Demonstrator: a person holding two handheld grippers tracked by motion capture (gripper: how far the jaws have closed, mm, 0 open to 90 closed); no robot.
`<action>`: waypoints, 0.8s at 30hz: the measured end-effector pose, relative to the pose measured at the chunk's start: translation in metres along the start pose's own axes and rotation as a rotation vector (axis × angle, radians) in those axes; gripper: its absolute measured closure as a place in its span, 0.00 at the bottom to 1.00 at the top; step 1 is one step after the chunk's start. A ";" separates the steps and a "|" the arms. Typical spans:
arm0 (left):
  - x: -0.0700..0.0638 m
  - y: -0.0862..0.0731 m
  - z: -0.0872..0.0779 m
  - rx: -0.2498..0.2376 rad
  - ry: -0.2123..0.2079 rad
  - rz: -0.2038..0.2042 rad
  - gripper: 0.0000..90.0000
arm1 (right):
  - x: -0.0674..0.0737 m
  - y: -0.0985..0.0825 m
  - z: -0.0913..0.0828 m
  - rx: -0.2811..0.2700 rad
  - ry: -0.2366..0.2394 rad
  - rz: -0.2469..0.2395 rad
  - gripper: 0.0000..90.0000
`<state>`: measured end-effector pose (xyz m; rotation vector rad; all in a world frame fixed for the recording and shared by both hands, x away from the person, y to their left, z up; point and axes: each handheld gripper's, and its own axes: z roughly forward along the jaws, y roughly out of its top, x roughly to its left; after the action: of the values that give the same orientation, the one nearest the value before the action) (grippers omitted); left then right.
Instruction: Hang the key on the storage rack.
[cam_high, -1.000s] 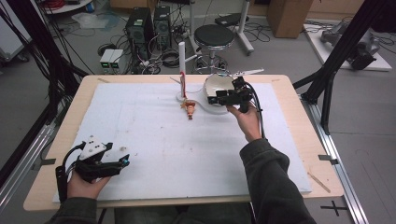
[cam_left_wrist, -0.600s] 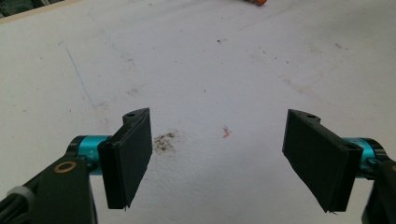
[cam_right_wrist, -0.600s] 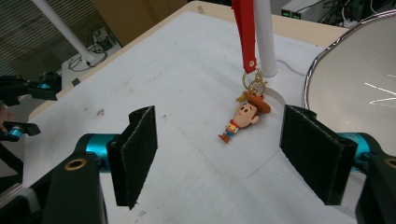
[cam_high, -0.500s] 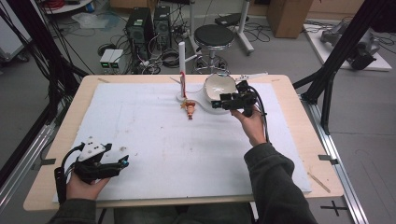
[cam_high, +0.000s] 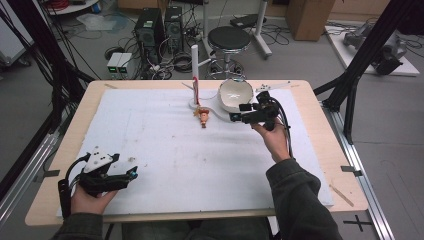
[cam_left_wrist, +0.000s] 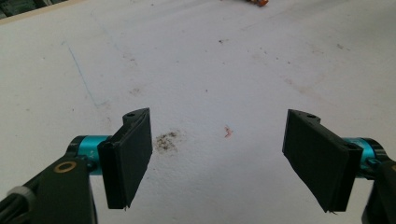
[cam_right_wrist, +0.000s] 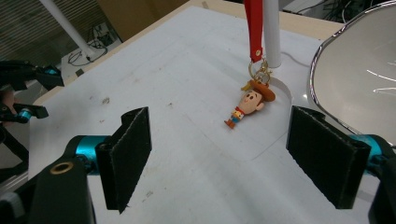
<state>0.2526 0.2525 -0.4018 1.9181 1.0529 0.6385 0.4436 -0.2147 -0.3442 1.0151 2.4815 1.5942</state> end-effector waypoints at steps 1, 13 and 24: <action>0.000 0.000 0.000 0.000 0.002 0.002 0.27 | 0.000 -0.001 -0.001 -0.001 -0.002 -0.006 0.23; 0.000 0.000 0.000 -0.001 0.001 -0.001 0.27 | 0.007 -0.015 -0.017 -0.001 -0.025 -0.024 0.21; 0.000 0.000 0.000 0.001 0.001 0.000 0.27 | 0.007 -0.033 -0.029 -0.002 -0.048 -0.037 0.19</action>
<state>0.2524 0.2526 -0.4016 1.9188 1.0540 0.6397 0.4109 -0.2426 -0.3552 0.9891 2.4522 1.5429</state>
